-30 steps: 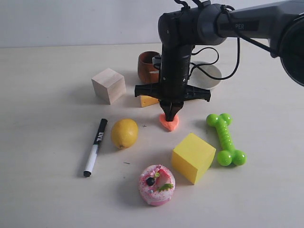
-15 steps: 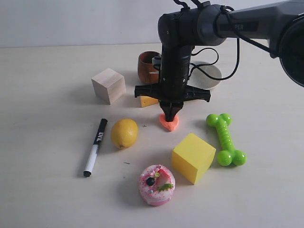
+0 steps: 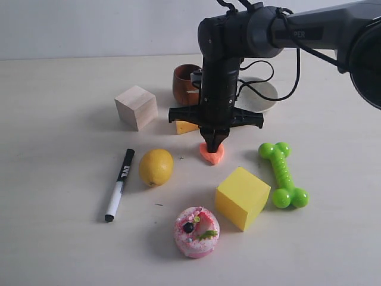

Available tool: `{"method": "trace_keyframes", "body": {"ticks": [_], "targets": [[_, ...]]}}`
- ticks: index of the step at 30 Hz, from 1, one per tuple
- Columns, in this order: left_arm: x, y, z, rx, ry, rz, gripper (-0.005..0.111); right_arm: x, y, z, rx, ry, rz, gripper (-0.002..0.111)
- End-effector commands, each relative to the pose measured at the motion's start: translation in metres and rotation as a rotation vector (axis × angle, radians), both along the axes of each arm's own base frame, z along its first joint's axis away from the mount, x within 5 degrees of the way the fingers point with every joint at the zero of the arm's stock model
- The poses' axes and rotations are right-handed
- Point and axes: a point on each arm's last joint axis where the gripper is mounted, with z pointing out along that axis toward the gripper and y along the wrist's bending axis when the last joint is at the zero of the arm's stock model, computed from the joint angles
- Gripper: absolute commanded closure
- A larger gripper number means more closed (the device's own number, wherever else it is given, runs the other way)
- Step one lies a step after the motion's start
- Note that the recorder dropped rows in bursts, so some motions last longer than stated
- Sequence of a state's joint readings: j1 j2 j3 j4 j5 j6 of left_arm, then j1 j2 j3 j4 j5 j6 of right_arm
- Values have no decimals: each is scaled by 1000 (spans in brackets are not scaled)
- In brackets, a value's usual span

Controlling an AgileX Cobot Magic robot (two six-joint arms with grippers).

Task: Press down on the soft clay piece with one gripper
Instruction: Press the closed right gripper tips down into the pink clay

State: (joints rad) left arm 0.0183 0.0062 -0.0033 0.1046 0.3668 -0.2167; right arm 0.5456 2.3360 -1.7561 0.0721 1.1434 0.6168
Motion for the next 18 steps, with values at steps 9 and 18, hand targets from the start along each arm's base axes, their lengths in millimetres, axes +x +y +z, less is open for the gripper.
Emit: {"method": "trace_keyframes", "body": {"ticks": [9,18], "targets": [[0,0,0,-4,-7,-1,103,-5,-3,-29,-34,55,15,108],[0,0,0,-4,-7,-1,103,-5,-2,-29,-30,54,23,108]]}}
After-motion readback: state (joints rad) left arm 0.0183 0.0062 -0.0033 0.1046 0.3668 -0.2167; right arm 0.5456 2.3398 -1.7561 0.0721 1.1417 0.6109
